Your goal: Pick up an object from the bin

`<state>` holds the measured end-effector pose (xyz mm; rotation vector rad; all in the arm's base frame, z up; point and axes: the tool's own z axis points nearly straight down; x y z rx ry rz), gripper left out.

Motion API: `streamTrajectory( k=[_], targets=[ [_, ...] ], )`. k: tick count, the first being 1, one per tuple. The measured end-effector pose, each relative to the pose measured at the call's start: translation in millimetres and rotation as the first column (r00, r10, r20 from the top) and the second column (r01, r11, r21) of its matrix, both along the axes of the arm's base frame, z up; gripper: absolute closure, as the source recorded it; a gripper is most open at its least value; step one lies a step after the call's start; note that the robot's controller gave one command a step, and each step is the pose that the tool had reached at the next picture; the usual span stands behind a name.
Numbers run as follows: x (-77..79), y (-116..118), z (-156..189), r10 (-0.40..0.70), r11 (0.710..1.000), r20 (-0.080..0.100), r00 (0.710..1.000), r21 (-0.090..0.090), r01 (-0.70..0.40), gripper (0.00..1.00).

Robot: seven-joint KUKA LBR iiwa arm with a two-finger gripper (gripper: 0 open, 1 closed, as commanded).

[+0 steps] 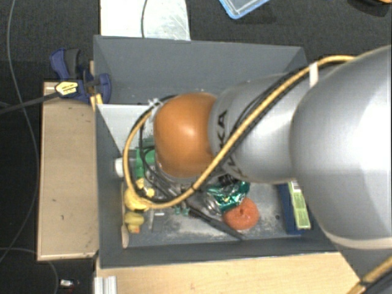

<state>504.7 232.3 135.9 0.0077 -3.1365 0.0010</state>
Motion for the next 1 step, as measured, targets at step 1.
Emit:
streamTrajectory(
  k=[1],
  targets=[
    [1.8,-1.3,4.4,-0.006,1.0,0.006,1.0,0.002,0.006,0.0]
  ],
)
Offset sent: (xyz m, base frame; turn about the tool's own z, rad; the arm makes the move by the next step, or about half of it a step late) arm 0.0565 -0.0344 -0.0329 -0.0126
